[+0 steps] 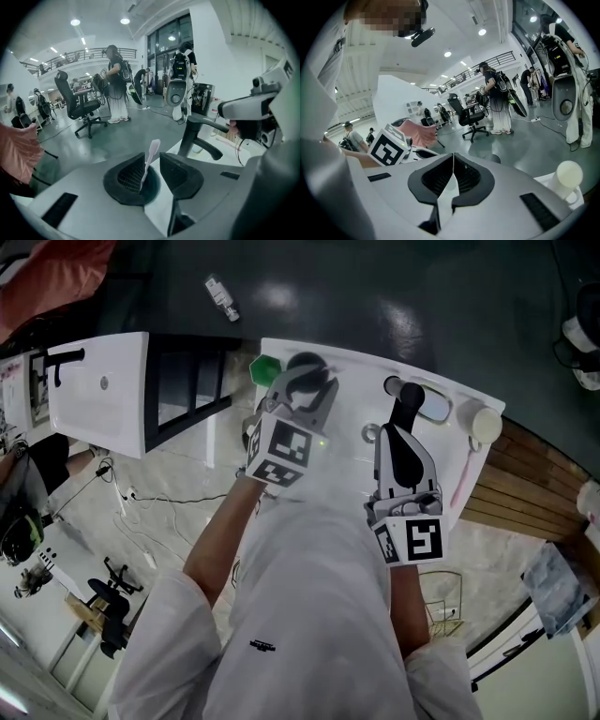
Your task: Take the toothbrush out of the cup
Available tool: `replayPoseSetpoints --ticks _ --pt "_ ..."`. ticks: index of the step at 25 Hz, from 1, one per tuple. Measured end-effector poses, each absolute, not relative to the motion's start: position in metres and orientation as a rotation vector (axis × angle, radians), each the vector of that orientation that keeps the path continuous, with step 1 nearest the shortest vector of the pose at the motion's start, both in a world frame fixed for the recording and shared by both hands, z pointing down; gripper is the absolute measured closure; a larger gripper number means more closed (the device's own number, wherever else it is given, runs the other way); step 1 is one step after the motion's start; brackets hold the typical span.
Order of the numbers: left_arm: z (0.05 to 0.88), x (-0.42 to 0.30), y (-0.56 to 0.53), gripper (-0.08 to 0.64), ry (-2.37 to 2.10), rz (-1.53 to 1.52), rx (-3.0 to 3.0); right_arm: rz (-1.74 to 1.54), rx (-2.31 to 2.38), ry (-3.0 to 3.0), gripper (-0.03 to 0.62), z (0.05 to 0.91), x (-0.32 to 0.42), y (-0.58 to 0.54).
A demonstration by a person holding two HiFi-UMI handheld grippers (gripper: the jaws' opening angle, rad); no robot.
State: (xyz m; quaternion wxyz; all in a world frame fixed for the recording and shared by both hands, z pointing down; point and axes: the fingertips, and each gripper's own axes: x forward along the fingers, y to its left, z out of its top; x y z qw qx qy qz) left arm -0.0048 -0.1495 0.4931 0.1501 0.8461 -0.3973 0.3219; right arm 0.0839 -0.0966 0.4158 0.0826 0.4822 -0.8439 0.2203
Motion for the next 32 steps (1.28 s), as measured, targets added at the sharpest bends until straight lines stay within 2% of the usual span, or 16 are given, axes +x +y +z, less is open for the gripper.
replayPoseSetpoints --ticks 9,11,15,23,32 --pt "0.507 -0.004 -0.159 0.474 -1.124 1.088 2.444 0.662 1.435 -2.52 0.588 0.414 0.083 -0.091" --pt "0.509 -0.003 -0.159 0.513 -1.113 1.104 2.443 0.661 1.44 -2.519 0.588 0.414 0.086 -0.09" --pt "0.509 -0.007 -0.162 0.541 -1.135 1.117 2.426 0.656 1.45 -2.52 0.588 0.411 0.089 -0.09" --pt "0.497 -0.021 -0.165 0.543 -1.215 1.069 2.4 0.627 1.449 -2.539 0.588 0.403 0.089 -0.086" --pt "0.456 -0.033 -0.162 0.543 -1.367 0.86 2.394 0.566 1.455 -2.571 0.588 0.387 0.088 -0.078"
